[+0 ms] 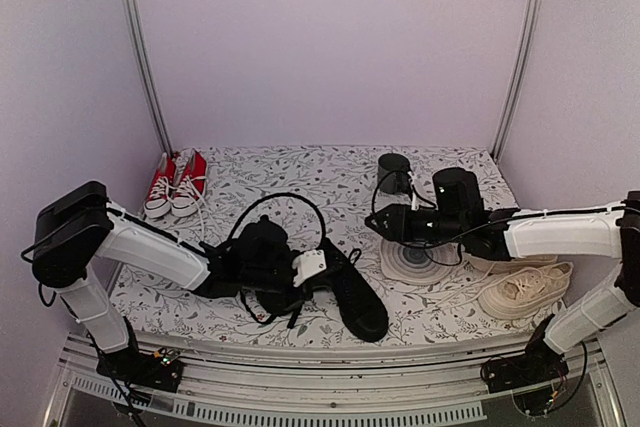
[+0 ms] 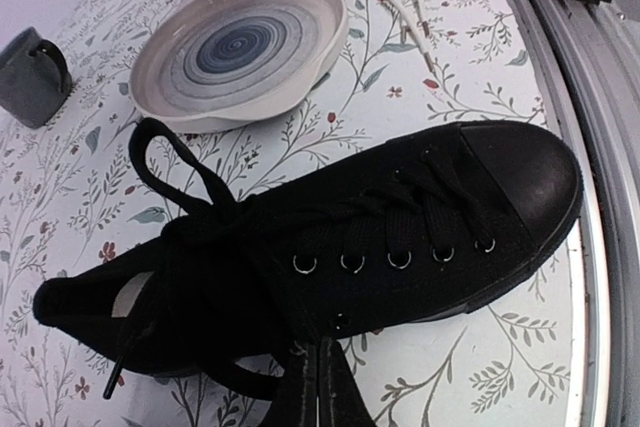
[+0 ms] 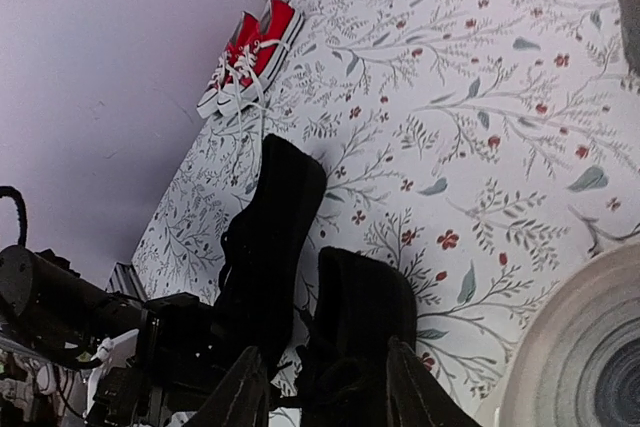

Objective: Tie the shoes
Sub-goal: Tie the loops with the shoelace on the shoe.

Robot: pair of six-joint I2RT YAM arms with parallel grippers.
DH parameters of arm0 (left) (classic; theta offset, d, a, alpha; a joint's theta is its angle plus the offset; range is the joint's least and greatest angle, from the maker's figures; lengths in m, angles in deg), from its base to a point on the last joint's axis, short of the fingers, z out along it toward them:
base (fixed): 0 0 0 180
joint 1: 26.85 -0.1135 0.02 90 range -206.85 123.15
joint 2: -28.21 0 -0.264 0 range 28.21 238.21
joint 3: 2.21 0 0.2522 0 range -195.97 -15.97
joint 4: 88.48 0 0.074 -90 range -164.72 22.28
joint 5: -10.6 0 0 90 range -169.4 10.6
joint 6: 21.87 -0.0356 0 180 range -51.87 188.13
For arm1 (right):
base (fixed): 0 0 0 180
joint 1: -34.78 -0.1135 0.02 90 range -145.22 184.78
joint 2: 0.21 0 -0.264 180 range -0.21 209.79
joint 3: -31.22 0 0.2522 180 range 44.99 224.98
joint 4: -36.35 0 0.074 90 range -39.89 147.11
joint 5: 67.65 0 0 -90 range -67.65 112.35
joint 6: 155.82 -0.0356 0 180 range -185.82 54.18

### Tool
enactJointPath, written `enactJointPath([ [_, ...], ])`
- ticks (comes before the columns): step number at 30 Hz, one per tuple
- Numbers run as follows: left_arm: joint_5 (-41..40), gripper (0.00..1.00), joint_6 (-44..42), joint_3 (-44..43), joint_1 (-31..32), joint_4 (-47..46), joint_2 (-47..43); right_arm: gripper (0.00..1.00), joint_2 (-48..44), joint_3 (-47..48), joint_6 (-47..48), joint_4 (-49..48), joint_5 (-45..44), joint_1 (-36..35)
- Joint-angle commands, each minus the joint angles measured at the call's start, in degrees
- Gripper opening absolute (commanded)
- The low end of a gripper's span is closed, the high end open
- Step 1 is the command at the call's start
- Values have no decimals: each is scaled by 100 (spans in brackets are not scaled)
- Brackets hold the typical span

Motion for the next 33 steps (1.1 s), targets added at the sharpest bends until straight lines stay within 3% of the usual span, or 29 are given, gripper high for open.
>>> enactJointPath([
  [1,11,0,69,83,31,-305,49,42,736,214,-1468,225,-562,-290],
  [11,-65,0,39,220,30,-304,21,45,1669,762,-1486,189,-225,-490],
  [22,-103,0,37,196,29,-317,74,45,1865,893,-1429,256,17,-638],
  [25,-188,0,63,222,30,-290,31,46,1454,831,-689,234,407,-468],
  [29,-136,0,128,317,10,-422,-111,48,699,692,1043,427,1392,-12],
  [33,27,0,206,321,10,-456,-152,51,43,420,4245,791,1612,95],
])
